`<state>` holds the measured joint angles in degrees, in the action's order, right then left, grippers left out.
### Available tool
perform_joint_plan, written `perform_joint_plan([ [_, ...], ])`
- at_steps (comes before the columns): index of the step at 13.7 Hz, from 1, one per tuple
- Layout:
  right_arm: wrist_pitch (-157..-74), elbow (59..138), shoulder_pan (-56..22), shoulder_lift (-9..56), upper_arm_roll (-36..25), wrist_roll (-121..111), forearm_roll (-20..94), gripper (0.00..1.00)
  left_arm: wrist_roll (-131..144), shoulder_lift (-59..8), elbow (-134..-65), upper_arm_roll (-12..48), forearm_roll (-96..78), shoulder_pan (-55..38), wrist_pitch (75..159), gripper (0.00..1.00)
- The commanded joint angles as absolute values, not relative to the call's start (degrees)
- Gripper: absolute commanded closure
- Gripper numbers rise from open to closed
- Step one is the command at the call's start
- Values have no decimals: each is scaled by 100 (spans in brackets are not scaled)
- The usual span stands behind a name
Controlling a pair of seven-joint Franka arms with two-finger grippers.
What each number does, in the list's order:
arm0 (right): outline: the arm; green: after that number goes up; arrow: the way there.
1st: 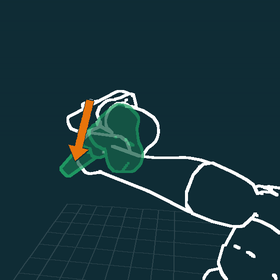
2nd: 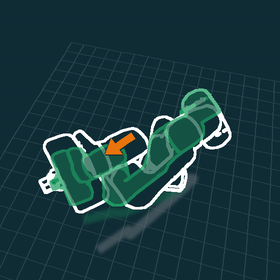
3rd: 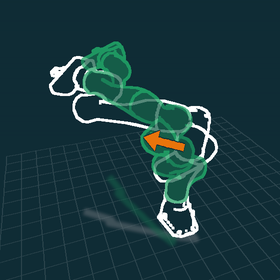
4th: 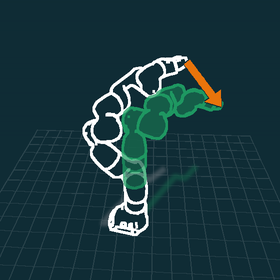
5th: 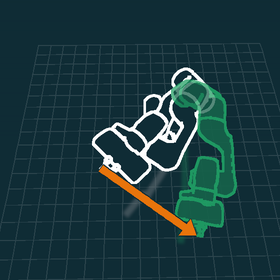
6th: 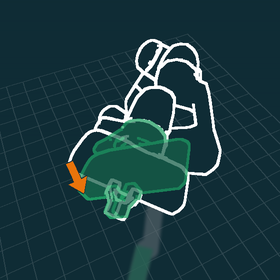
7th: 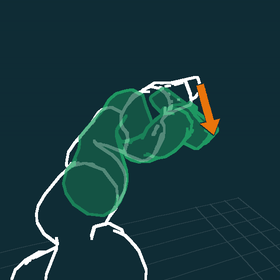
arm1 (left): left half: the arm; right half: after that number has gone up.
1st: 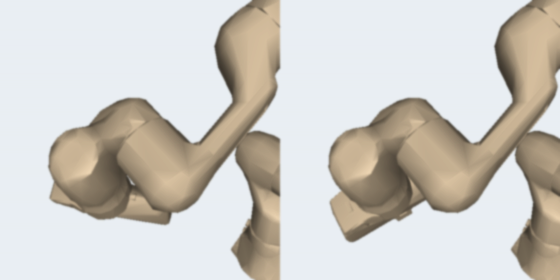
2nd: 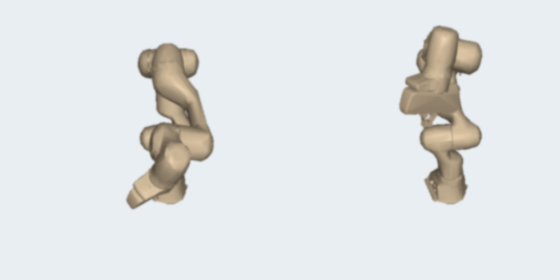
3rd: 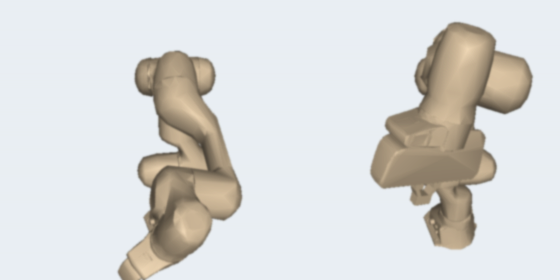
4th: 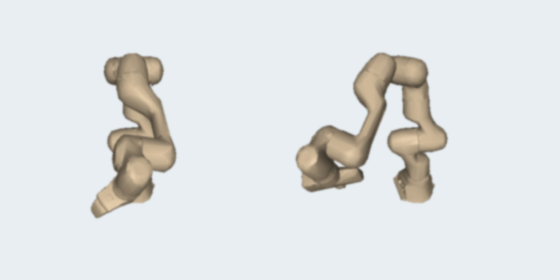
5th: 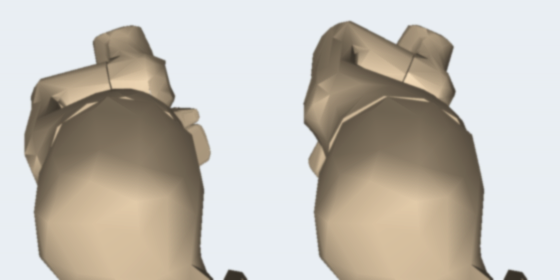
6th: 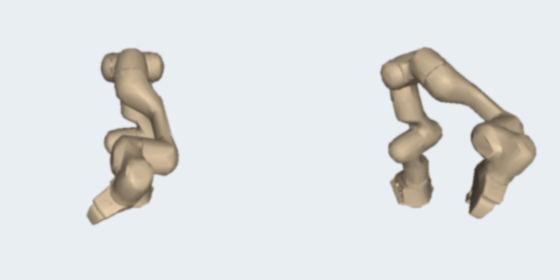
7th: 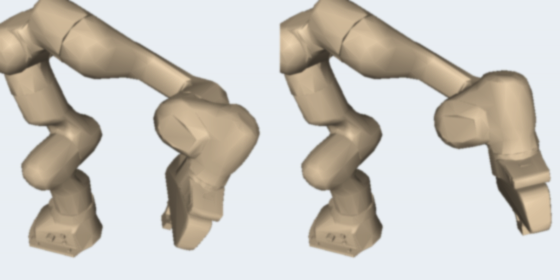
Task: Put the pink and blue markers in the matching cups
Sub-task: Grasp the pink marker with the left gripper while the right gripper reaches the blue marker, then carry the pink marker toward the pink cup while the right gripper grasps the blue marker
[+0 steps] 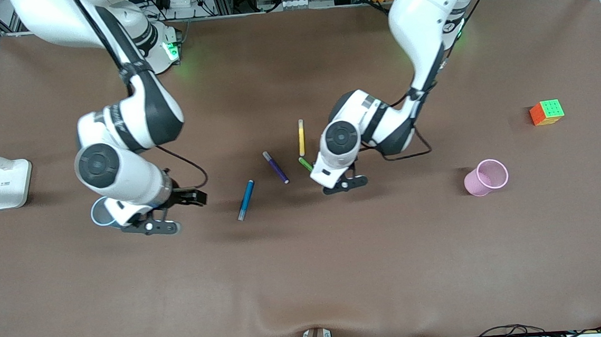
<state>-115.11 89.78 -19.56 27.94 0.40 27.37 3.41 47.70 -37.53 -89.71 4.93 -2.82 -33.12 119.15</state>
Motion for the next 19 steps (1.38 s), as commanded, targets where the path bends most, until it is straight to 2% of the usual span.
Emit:
perform_joint_plan([
  [1,-11995,8921,-2301,3259,9,3303,431,0,4554,-3236,-9088,527,-158,-2841,11401,100],
  [5,-12664,8947,-2487,3700,0,3480,413,0,3613,-2954,-9088,510,-141,-2032,11198,100],
  [9,-13270,8974,-2602,4130,0,3393,264,0,3384,-2637,-9070,519,737,-1557,10829,100],
  [13,-13430,9000,-2645,4333,0,3375,35,0,3217,-2426,-8816,422,1238,-1258,10592,100],
  [19,-13684,8991,-2839,4509,0,3850,36,0,2101,-2294,-8657,430,1650,-247,10538,100],
])
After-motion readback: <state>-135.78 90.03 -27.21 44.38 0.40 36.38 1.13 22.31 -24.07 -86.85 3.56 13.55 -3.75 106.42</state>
